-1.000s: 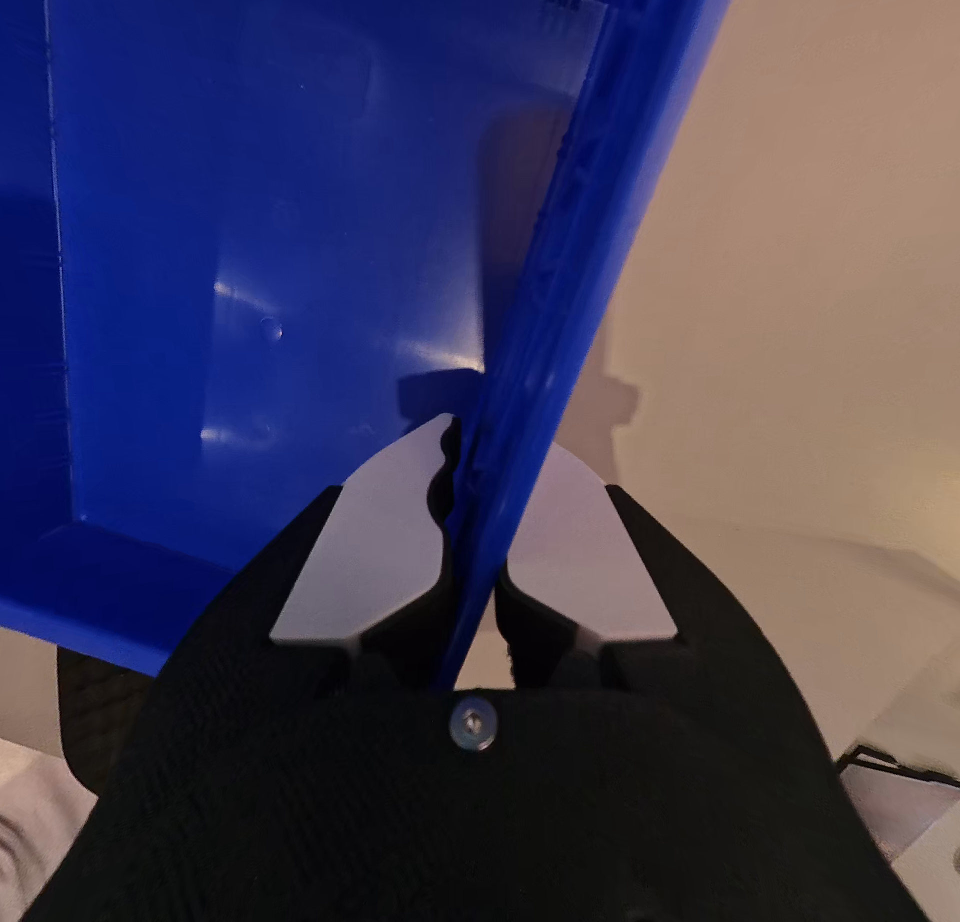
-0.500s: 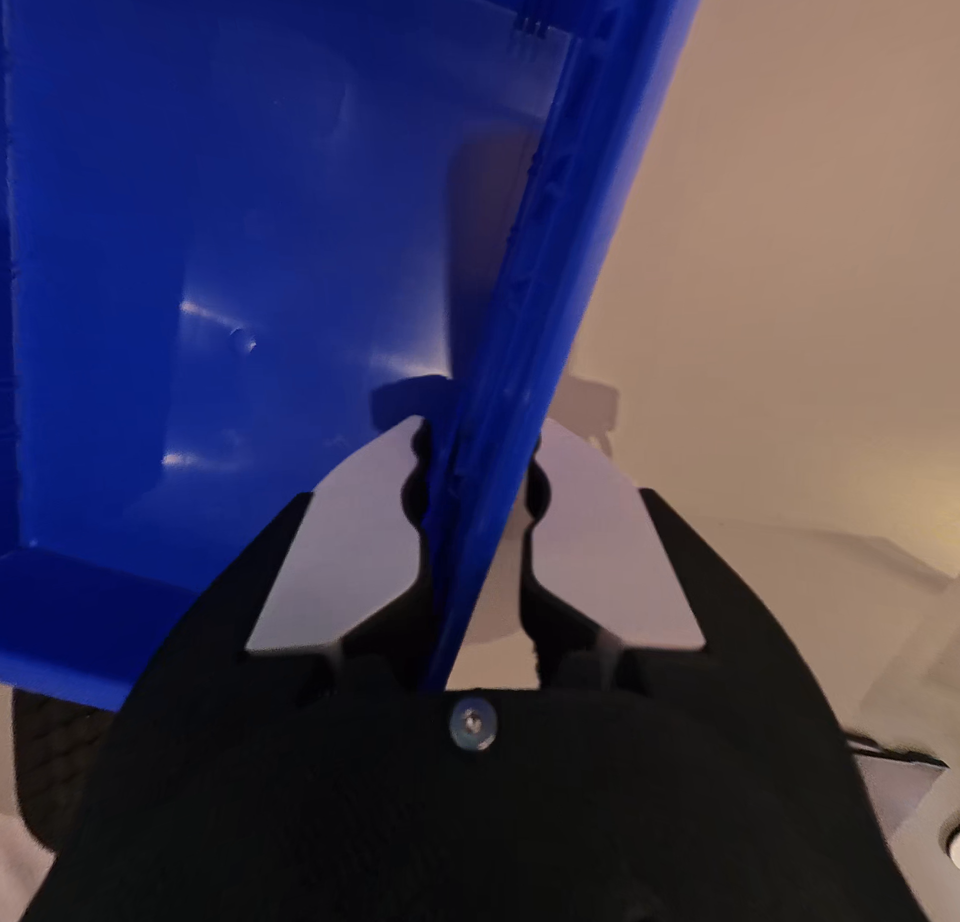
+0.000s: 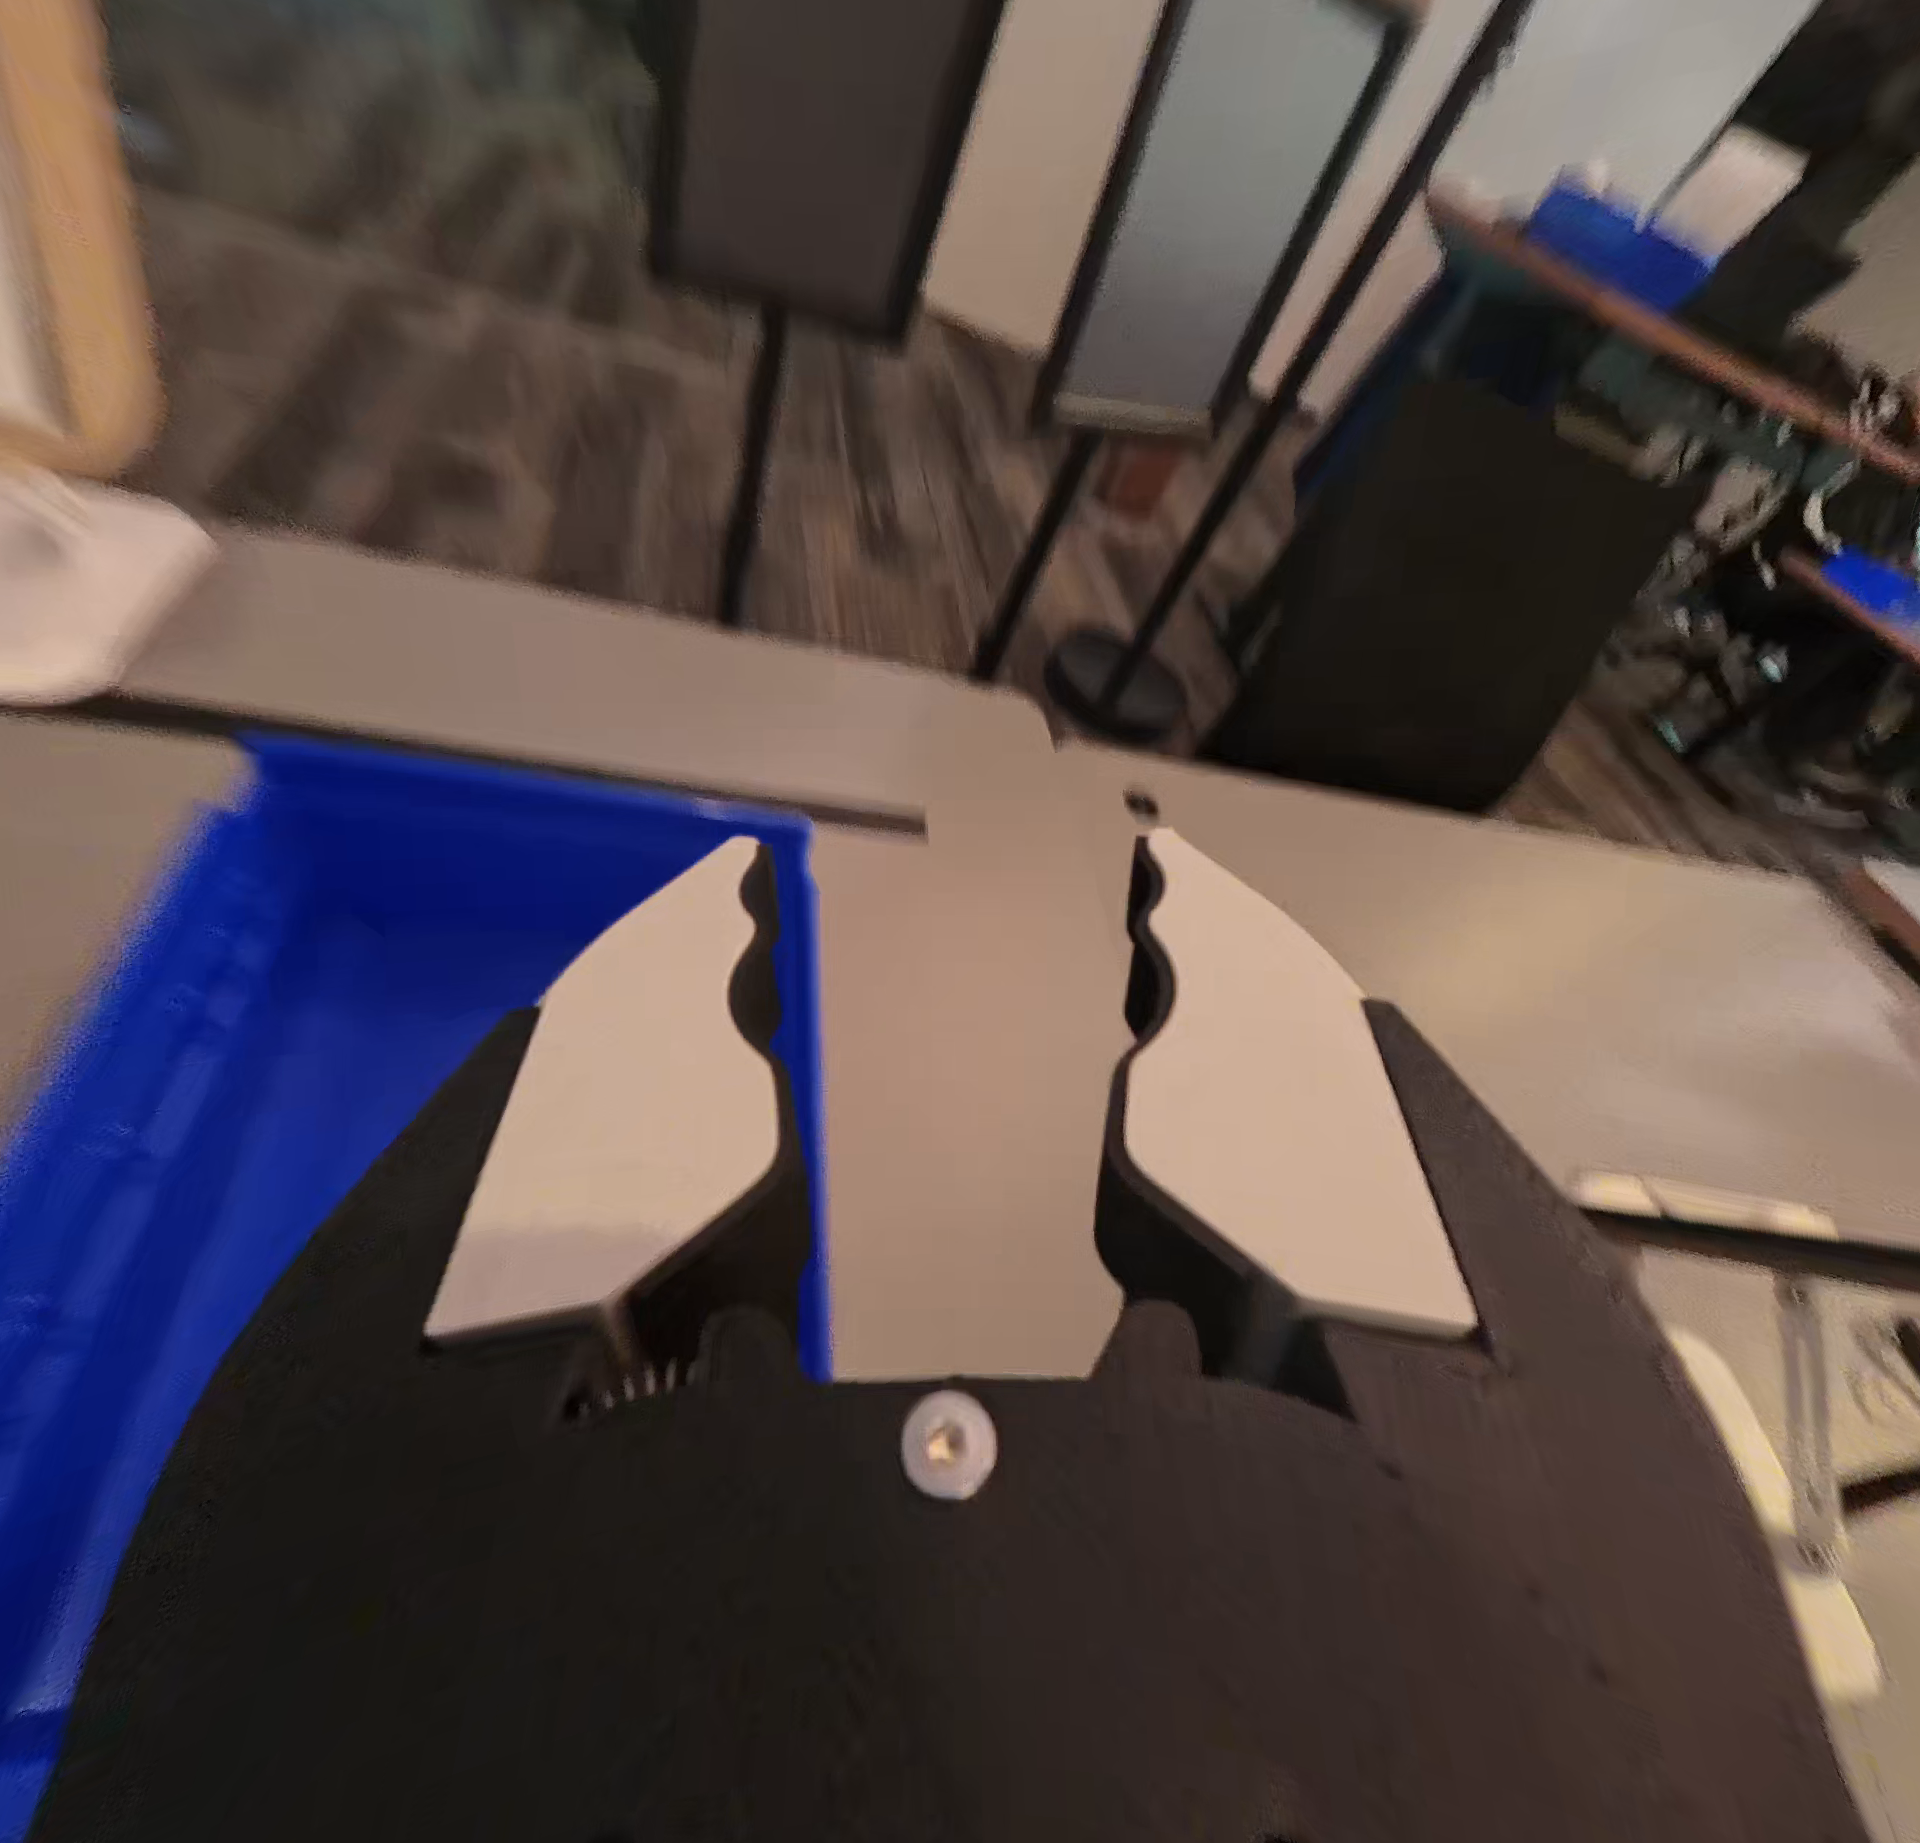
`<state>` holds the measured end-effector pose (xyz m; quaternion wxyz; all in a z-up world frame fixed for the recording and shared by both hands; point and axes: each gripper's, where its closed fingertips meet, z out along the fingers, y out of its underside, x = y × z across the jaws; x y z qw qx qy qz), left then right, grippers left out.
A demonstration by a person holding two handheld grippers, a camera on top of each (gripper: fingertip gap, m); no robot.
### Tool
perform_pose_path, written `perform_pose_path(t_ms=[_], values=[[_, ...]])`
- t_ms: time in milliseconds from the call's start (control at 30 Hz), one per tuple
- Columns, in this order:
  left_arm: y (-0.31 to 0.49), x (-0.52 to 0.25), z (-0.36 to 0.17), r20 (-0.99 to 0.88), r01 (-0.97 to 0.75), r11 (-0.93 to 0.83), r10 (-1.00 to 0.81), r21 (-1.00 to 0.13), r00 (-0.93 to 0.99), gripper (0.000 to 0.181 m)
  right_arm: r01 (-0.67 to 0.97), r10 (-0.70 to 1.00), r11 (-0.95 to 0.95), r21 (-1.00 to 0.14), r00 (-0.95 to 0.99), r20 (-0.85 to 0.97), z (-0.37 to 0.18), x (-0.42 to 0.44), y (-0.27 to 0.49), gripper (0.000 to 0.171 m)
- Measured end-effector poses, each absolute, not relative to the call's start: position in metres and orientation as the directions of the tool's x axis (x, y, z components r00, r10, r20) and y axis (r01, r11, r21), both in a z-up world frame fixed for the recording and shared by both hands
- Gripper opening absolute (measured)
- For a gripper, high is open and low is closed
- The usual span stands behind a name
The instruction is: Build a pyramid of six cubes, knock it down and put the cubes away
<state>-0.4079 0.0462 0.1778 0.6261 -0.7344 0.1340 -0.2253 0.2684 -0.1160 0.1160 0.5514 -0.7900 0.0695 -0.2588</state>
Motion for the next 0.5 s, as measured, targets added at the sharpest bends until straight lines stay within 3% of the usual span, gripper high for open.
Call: perform_pose_path(t_ms=[67, 167, 267, 367, 500], values=[[0.034, -0.376, 0.21, 0.098, 0.051, -0.102, -0.529, -0.993, 0.843, 0.064, 0.208, -0.353, -0.234, -0.95, 0.892, 0.283, 0.17, 0.23, -0.116, 0.073], [0.027, -0.327, 0.234, 0.003, -0.069, -0.116, -0.528, -0.991, 0.849, 0.099, 0.19, -0.23, -0.06, -0.98, 0.953, 0.199, 0.232, 0.165, -0.11, 0.087], [0.025, -0.278, 0.26, -0.065, -0.125, -0.08, -0.524, -0.989, 0.849, 0.113, 0.166, -0.136, 0.021, -0.986, 0.978, 0.161, 0.277, 0.107, -0.098, 0.096], [0.013, -0.234, 0.27, -0.107, -0.176, -0.085, -0.52, -0.981, 0.848, 0.118, 0.13, -0.08, 0.048, -0.99, 0.989, 0.125, 0.298, 0.06, -0.082, 0.106], [0.005, -0.191, 0.257, -0.135, -0.201, -0.083, -0.494, -0.976, 0.859, 0.123, 0.069, -0.01, -0.014, -0.998, 0.998, 0.069, 0.281, 0.011, -0.058, 0.117]])
